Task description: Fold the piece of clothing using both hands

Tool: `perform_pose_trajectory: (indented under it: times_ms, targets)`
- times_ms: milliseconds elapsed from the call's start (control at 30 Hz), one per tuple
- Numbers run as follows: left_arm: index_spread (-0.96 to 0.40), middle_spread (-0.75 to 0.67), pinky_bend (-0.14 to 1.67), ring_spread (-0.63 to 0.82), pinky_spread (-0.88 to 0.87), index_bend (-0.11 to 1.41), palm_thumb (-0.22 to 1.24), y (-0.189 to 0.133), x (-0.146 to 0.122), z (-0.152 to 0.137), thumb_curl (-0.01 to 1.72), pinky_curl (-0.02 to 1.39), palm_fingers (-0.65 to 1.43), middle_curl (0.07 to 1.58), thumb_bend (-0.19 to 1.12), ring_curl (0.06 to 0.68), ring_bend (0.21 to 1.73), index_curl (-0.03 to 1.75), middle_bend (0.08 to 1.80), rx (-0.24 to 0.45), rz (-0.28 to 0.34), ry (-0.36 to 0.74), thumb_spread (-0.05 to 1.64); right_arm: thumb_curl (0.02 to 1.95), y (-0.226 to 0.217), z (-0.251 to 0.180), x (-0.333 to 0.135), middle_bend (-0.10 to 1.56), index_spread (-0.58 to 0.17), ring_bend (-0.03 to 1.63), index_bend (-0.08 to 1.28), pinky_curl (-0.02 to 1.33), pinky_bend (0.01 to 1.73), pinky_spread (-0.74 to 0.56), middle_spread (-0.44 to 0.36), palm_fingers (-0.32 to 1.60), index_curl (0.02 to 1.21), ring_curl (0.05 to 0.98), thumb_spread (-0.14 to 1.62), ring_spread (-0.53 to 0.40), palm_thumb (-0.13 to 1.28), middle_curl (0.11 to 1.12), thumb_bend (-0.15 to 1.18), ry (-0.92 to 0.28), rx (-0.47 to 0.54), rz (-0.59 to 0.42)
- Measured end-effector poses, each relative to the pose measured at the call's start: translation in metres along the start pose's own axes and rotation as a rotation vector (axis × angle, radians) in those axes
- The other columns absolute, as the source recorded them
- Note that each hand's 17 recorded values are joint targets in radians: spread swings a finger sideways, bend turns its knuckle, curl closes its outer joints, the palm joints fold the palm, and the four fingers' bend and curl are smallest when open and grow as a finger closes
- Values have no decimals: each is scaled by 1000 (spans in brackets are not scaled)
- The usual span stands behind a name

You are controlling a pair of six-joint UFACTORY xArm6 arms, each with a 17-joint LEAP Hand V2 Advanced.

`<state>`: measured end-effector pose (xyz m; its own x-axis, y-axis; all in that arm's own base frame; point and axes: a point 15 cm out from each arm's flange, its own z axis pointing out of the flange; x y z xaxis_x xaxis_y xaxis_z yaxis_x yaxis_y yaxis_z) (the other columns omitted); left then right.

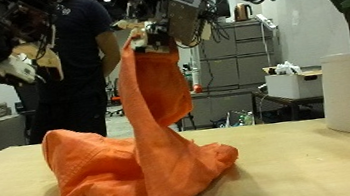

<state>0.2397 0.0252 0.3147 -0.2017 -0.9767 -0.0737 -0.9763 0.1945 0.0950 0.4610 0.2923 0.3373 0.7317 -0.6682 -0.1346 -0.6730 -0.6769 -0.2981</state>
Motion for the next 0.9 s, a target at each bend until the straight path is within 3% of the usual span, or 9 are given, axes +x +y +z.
perform_pose_trajectory:
  times_ms: [167,367,633,900]
  targets:
    - [25,51,213,315,246,173,384,5,-2,-8,264,303,304,384,-14,195,388,336,266,28,-18,-4,1265,290,-26,47,-21,382,-246,666,142,466,633,439,48,98,363,319,1049,31,506,406,-35,-33,-30,-42]
    - [9,42,210,303,241,171,389,13,-2,-4,270,303,311,387,-14,194,384,339,266,22,-34,5,1257,266,-59,67,-49,289,-202,590,149,451,696,453,134,5,319,285,974,133,337,367,-49,-152,1,-28]
    - [1,23,201,303,223,175,390,20,-5,-1,270,300,322,389,-13,190,387,340,268,16,-46,0,1250,274,-54,19,-33,270,-197,554,159,402,665,464,162,20,294,264,947,182,302,353,-28,-169,20,-17]
    - [-8,27,203,303,220,175,391,27,-7,-4,270,299,320,386,-15,189,390,345,248,13,-64,5,1246,289,31,-66,-44,264,-204,470,176,355,586,466,172,17,303,241,989,217,398,349,-19,-144,-121,-23]
